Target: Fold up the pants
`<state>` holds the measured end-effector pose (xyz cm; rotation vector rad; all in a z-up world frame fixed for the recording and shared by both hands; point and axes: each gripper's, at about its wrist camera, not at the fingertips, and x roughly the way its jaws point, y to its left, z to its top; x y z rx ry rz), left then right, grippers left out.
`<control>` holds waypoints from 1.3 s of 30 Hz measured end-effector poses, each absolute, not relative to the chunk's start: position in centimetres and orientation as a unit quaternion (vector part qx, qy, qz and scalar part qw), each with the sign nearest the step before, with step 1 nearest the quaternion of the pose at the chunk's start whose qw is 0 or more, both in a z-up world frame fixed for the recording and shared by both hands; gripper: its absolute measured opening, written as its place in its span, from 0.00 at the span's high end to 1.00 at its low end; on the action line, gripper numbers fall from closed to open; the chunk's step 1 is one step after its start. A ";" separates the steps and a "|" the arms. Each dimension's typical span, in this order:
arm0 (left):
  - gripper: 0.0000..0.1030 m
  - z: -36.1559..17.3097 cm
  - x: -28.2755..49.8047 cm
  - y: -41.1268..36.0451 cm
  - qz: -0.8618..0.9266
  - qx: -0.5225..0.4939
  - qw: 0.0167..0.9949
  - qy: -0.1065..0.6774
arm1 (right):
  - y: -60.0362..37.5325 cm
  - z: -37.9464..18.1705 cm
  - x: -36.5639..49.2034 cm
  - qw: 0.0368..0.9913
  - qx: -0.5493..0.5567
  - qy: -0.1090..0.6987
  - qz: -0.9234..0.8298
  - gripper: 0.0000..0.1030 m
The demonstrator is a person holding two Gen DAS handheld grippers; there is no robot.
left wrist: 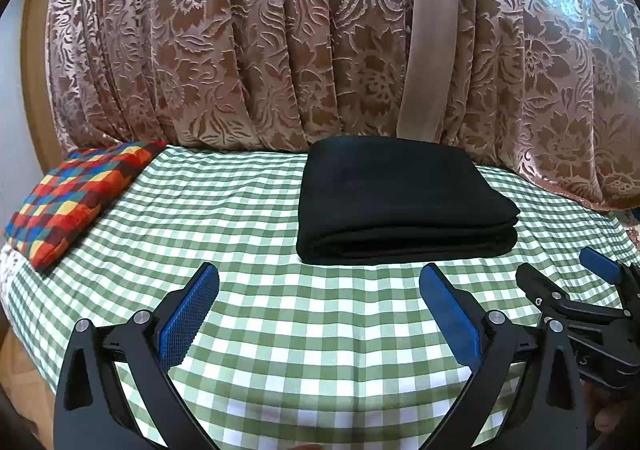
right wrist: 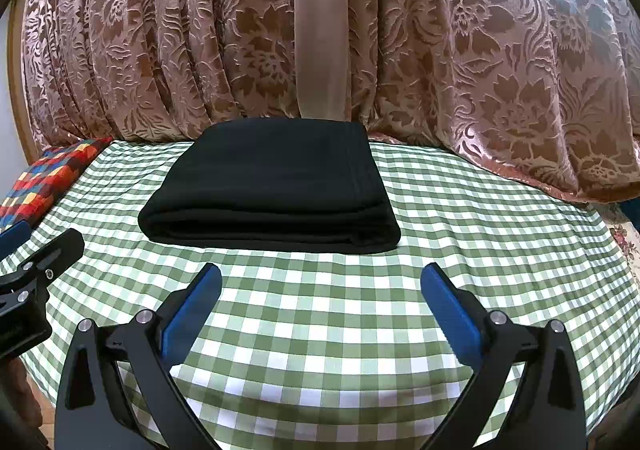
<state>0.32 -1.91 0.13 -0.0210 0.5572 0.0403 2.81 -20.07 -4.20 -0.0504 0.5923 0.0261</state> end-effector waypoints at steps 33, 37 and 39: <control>0.04 -0.5 -0.1 -1.3 0.030 -0.010 0.959 0.282 | -19.4 -5.5 3.1 0.950 -0.032 0.312 0.014 0.03; 0.04 -1.1 0.6 -1.1 0.021 -0.018 0.953 0.302 | -19.6 -5.7 3.1 0.949 -0.030 0.313 0.012 0.02; 0.04 -1.4 0.8 -1.0 0.019 -0.023 0.950 0.310 | -19.6 -5.7 3.1 0.949 -0.030 0.314 0.011 0.02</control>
